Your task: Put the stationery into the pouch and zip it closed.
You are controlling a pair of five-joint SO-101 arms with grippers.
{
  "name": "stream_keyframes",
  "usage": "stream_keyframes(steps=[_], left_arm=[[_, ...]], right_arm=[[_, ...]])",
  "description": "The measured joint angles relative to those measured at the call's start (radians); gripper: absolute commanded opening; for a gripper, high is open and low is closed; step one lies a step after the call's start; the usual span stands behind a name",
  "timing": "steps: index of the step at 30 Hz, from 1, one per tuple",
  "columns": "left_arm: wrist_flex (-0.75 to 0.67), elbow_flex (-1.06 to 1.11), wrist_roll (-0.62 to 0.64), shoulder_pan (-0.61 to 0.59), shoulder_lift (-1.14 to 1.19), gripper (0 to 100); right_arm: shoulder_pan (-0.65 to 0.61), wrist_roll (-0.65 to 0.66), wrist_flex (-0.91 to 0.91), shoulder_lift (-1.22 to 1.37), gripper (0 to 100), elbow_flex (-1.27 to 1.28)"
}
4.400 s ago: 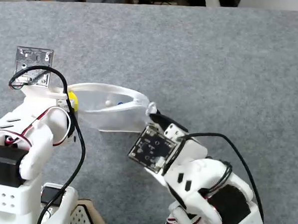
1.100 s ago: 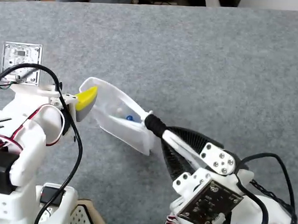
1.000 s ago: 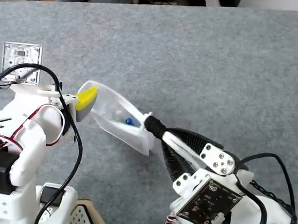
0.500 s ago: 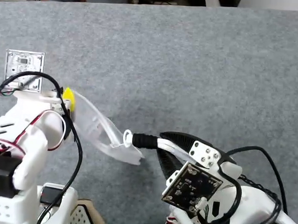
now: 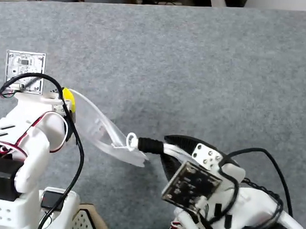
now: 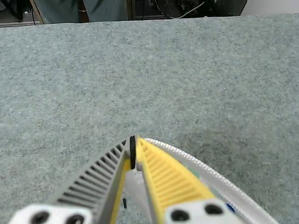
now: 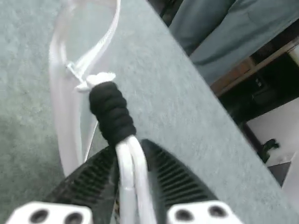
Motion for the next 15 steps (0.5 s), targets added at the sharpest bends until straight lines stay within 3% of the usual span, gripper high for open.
stream_keyframes(steps=[15], left_arm=[[-0.008, 0.002, 0.0, 0.0, -0.002, 3]], right_arm=[[-0.186, -0.176, 0.086, 0.0, 15.6, 0.037]])
